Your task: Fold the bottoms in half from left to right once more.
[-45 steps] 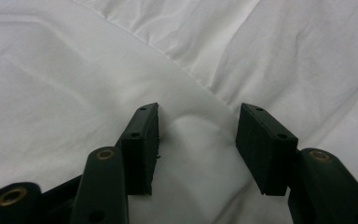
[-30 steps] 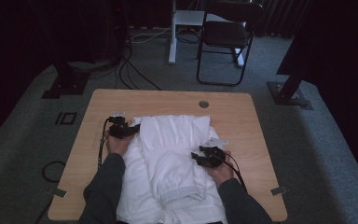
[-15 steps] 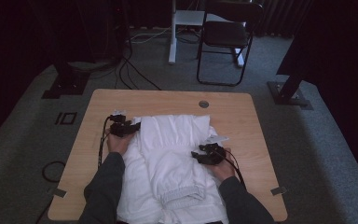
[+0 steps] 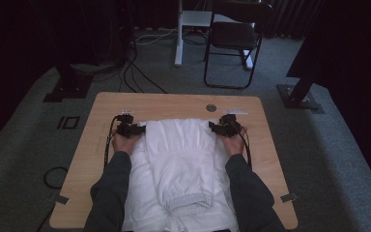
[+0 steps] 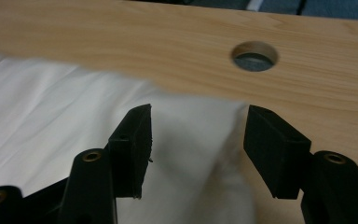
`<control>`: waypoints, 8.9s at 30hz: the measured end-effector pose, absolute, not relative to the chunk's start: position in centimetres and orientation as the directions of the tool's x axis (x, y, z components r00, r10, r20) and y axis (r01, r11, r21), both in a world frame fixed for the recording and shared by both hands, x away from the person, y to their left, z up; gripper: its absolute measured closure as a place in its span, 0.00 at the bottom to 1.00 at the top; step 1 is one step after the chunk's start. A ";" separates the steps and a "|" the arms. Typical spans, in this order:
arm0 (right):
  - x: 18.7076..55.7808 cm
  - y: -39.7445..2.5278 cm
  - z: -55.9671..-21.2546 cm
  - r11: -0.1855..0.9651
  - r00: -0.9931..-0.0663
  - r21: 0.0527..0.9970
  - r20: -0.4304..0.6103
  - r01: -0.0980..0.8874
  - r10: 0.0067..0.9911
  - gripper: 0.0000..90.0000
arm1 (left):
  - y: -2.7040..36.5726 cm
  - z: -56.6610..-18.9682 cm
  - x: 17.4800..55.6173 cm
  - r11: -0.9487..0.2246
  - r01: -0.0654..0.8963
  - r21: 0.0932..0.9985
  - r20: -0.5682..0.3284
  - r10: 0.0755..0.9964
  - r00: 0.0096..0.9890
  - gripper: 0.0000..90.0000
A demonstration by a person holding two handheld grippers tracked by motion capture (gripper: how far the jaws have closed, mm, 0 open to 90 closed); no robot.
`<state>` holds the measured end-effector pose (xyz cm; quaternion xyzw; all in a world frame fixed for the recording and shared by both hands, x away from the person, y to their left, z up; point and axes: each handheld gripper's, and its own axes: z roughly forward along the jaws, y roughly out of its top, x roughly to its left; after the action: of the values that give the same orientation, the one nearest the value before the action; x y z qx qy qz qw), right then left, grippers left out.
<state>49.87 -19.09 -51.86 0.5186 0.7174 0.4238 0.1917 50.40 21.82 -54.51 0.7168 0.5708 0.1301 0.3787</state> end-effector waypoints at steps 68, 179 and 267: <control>34.6 -22.5 -55.7 0.389 -0.698 0.751 0.129 0.533 0.705 0.96 | 20.7 -54.0 34.0 -0.394 0.612 0.685 -0.060 0.808 0.587 0.94; 36.8 -16.5 -54.1 0.411 -0.655 0.756 0.030 0.509 0.755 0.59 | 16.9 -55.0 33.1 -0.264 0.622 0.738 -0.192 0.801 0.567 0.86; 41.1 -8.2 -54.3 0.460 -0.714 0.753 0.019 0.470 0.699 0.52 | 22.2 -45.8 37.9 -0.036 0.479 0.877 -0.179 0.901 0.394 0.90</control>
<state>41.09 -8.21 -54.26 0.3475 0.8414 0.3863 0.1483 37.88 22.17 -45.76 0.6848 0.5038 0.2212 0.4779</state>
